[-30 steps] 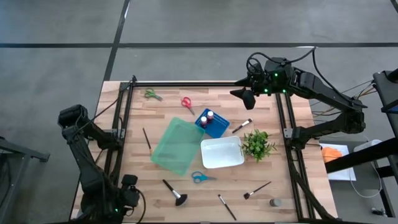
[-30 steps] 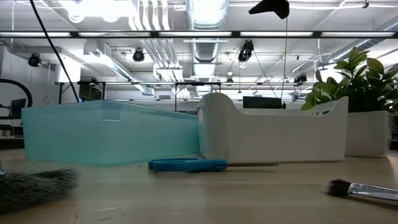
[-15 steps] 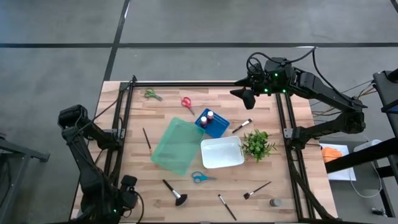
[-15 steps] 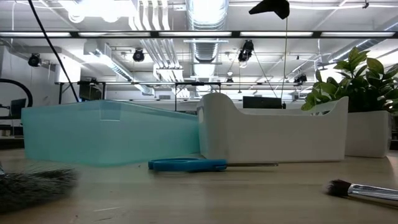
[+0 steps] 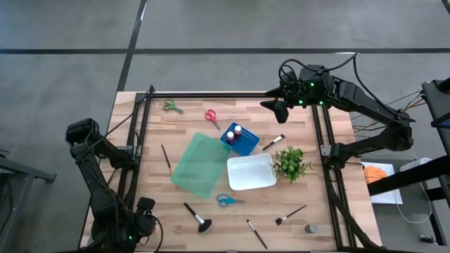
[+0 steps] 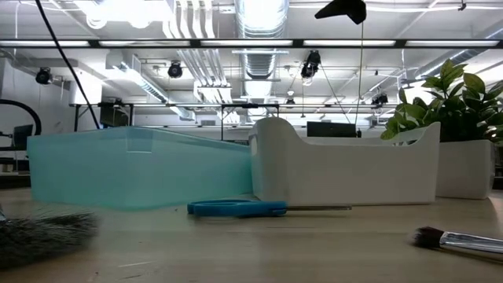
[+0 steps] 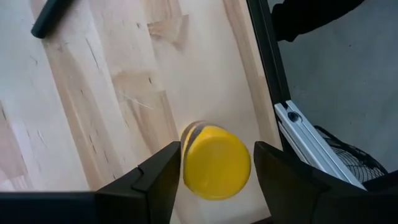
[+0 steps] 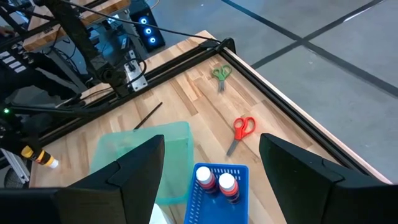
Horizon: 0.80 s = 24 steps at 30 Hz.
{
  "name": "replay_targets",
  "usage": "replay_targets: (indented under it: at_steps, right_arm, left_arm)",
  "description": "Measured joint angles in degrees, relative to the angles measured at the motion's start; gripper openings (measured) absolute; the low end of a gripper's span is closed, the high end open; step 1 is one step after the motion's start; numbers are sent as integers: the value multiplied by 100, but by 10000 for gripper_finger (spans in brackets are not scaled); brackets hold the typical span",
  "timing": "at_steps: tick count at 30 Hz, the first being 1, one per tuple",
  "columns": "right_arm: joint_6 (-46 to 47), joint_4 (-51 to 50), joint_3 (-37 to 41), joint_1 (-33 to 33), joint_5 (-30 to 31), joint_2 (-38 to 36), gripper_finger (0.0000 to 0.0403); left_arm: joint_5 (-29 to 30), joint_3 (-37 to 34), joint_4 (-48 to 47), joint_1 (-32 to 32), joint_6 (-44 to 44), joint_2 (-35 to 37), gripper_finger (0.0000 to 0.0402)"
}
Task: Pick & Place Paint Supplies
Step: Put the yellow paint bottle into the blue bin
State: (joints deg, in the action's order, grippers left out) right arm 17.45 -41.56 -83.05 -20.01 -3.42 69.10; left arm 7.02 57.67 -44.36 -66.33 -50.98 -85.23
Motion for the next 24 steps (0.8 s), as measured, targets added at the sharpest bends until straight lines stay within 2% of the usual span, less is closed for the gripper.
replay_targets:
  at_steps: [7, 13, 21, 24]
  right_arm:
    - [-40, -2, 2, 0, 7, 0, 263]
    - [-41, 1, 2, 0, 6, 0, 263]
    - [-2, 205, 2, 76, -87, 0, 263]
    - [-13, 454, 2, 104, -139, 0, 263]
  left_arm:
    - [-13, 0, 0, 0, -97, 0, 138]
    - [65, 33, -238, 10, -297, 13, 134]
    - [1053, 174, -1546, 405, -821, 701, 139]
    - [1739, 263, -2040, 707, -1087, 1196, 139]
